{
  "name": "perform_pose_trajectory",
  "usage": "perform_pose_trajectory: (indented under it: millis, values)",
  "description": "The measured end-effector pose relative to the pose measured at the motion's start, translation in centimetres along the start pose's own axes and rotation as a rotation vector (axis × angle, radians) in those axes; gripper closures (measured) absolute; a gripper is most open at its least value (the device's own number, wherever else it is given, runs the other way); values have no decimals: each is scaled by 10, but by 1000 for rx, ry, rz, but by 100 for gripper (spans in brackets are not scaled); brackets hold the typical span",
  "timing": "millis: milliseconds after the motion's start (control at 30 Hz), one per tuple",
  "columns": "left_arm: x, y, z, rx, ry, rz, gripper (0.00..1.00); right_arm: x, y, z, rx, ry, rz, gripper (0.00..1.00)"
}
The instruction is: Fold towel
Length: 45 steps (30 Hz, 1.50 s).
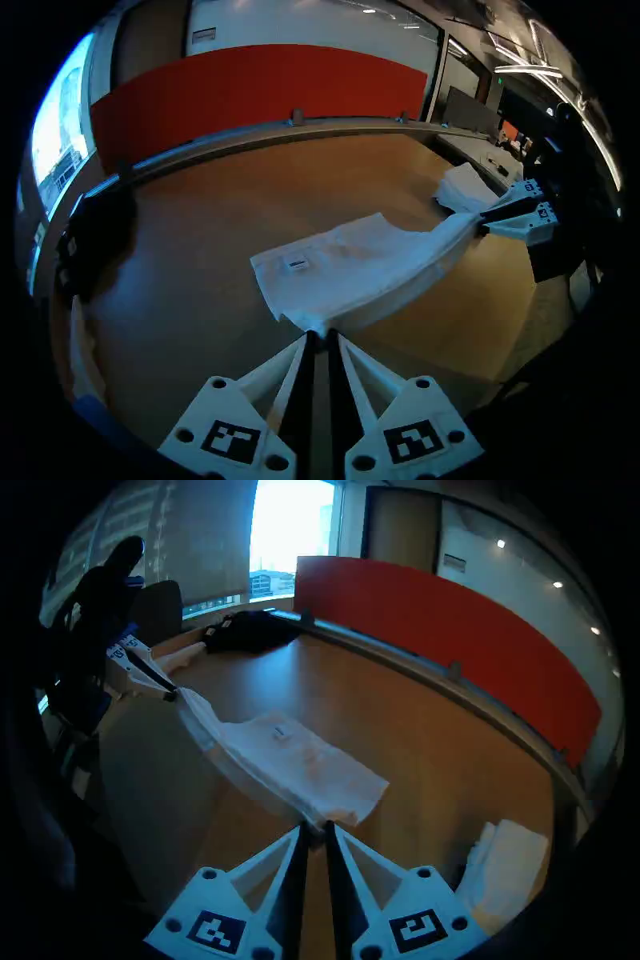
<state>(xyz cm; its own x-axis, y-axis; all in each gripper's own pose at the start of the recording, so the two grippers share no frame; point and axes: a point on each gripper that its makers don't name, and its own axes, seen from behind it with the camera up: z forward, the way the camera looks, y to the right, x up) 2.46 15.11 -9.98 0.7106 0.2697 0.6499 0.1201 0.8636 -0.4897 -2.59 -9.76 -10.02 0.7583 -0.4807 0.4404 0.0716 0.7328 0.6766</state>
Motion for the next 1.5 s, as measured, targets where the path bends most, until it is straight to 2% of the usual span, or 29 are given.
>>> perform_pose_trajectory:
  millis: [367, 567, 1000, 1500]
  values:
    - [6, 7, -20, -18, 6, -7, 89, 8, -4, -19, 7, 4, -6, 85]
    - [6, 10, -25, -26, 2, -9, 88, 10, -6, -23, 13, 3, -10, 85]
    - [5, 10, -21, -27, 0, -15, 89, 9, -7, -18, 17, -6, -15, 85]
    - [2, 4, -10, -9, -10, -33, 89, 0, -6, -7, 25, -37, -27, 85]
